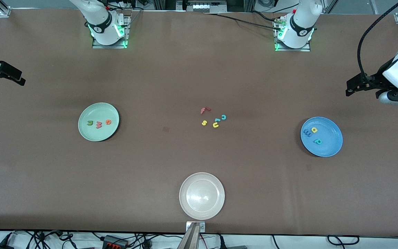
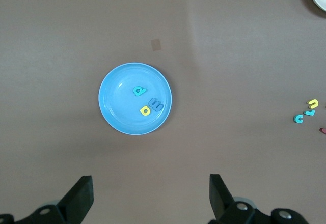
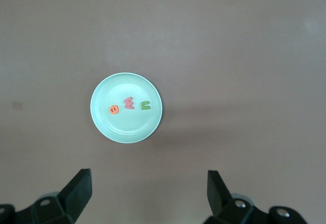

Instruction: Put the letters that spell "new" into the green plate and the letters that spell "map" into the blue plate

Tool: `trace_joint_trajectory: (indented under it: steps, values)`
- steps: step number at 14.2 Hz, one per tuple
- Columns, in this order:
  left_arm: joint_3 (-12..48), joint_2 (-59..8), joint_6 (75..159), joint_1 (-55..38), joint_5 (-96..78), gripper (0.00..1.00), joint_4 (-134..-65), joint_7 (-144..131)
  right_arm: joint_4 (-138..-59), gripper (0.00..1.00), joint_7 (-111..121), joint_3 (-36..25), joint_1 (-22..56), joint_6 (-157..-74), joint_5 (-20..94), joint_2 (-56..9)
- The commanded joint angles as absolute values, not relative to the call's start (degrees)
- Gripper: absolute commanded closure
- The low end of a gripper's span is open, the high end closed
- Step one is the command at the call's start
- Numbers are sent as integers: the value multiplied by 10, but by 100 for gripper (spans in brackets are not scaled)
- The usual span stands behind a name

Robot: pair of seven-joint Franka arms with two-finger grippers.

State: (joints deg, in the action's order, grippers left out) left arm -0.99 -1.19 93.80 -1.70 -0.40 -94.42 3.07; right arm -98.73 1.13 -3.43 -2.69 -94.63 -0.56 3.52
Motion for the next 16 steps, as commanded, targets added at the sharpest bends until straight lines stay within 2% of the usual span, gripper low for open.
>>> trace_joint_trajectory:
  steps: [1, 16]
  values:
    - [-8, -15, 925, -15, -15, 0, -930, 43, -995, 0, 18, -34, -24, -940, -14, 48]
    - [-8, -15, 922, -17, -14, 0, -930, 43, -999, 0, 27, -37, -26, -940, -16, 49]
